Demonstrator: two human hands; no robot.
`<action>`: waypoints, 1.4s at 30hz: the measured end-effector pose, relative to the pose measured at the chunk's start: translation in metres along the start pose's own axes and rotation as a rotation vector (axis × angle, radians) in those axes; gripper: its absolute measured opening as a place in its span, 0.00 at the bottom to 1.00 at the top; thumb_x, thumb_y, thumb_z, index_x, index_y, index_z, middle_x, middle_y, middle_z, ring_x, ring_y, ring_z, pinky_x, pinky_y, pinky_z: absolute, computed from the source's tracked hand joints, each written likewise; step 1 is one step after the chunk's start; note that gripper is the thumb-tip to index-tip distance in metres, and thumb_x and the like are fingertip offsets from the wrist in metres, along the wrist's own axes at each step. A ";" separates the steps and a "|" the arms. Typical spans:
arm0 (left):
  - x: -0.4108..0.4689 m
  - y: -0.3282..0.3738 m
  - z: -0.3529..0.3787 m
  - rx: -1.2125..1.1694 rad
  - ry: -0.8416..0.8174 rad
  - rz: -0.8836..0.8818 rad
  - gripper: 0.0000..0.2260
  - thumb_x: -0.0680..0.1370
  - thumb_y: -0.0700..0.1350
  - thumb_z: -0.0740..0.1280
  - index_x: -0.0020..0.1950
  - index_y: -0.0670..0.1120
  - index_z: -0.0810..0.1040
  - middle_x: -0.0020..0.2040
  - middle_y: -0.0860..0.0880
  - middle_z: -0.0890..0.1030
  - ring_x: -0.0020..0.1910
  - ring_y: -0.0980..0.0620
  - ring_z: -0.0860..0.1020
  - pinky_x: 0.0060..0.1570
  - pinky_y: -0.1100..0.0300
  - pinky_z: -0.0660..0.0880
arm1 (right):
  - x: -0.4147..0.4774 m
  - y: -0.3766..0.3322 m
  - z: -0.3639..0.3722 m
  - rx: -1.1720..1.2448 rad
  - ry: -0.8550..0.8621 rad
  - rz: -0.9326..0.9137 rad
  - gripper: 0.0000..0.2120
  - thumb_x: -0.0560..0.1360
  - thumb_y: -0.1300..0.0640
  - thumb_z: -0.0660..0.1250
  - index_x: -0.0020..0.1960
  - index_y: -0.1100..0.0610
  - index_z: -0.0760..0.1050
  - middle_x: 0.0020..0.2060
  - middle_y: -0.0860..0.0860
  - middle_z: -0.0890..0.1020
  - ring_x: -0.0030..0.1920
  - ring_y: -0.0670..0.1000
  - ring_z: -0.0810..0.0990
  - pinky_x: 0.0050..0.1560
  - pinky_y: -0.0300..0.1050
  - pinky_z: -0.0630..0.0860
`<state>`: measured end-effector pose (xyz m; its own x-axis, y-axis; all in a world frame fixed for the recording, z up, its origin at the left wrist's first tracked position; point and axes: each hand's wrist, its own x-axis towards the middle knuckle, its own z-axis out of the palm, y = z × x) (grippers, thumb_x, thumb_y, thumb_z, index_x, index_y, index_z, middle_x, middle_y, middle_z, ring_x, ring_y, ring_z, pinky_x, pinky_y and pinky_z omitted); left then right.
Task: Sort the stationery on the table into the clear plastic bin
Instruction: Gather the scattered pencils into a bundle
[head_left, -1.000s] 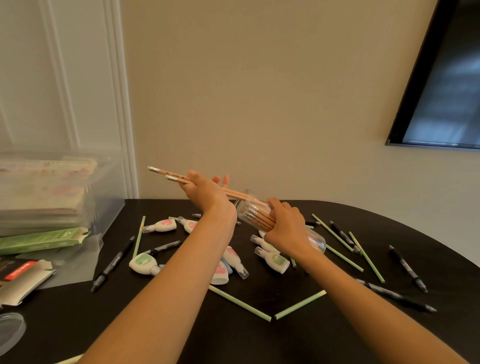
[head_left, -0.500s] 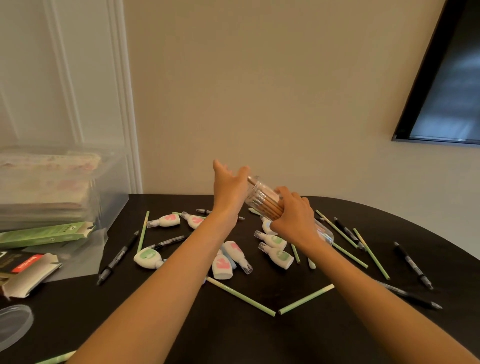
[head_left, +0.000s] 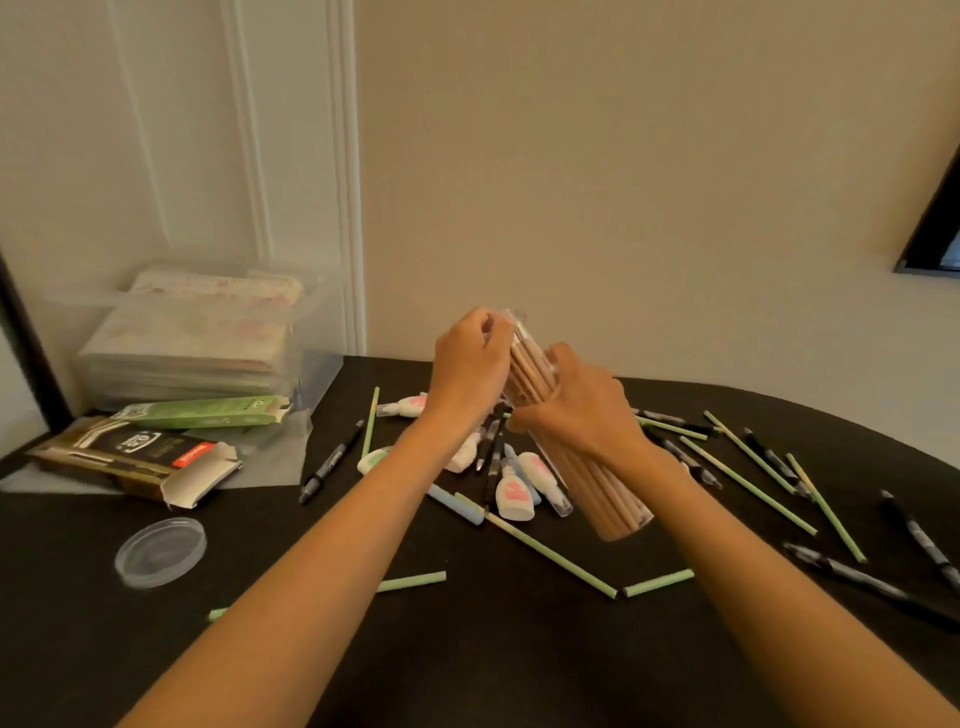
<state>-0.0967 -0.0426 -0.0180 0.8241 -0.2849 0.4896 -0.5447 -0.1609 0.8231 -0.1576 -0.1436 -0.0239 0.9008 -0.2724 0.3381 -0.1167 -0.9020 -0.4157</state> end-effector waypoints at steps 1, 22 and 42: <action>-0.001 -0.004 -0.012 0.050 0.002 -0.009 0.11 0.81 0.46 0.55 0.47 0.42 0.74 0.35 0.50 0.72 0.33 0.56 0.71 0.29 0.71 0.67 | -0.001 -0.008 0.006 0.026 -0.043 -0.001 0.27 0.66 0.49 0.73 0.59 0.54 0.64 0.45 0.49 0.72 0.43 0.49 0.74 0.45 0.42 0.73; -0.073 -0.105 -0.184 1.204 -0.432 -0.862 0.26 0.74 0.54 0.69 0.68 0.44 0.69 0.62 0.45 0.73 0.61 0.45 0.73 0.55 0.54 0.72 | -0.010 -0.102 0.095 0.017 -0.348 -0.242 0.29 0.66 0.51 0.74 0.61 0.53 0.64 0.56 0.52 0.74 0.49 0.47 0.71 0.50 0.43 0.73; -0.001 -0.048 -0.089 0.562 -0.420 -0.225 0.30 0.68 0.47 0.75 0.67 0.45 0.68 0.62 0.49 0.73 0.56 0.52 0.72 0.53 0.60 0.71 | 0.006 -0.008 0.034 -0.044 -0.316 -0.097 0.32 0.64 0.55 0.75 0.64 0.50 0.63 0.56 0.51 0.75 0.51 0.49 0.74 0.52 0.44 0.74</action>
<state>-0.0582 0.0495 -0.0323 0.8574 -0.5080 0.0822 -0.4604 -0.6857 0.5638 -0.1373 -0.1269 -0.0474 0.9930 -0.0730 0.0926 -0.0356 -0.9342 -0.3549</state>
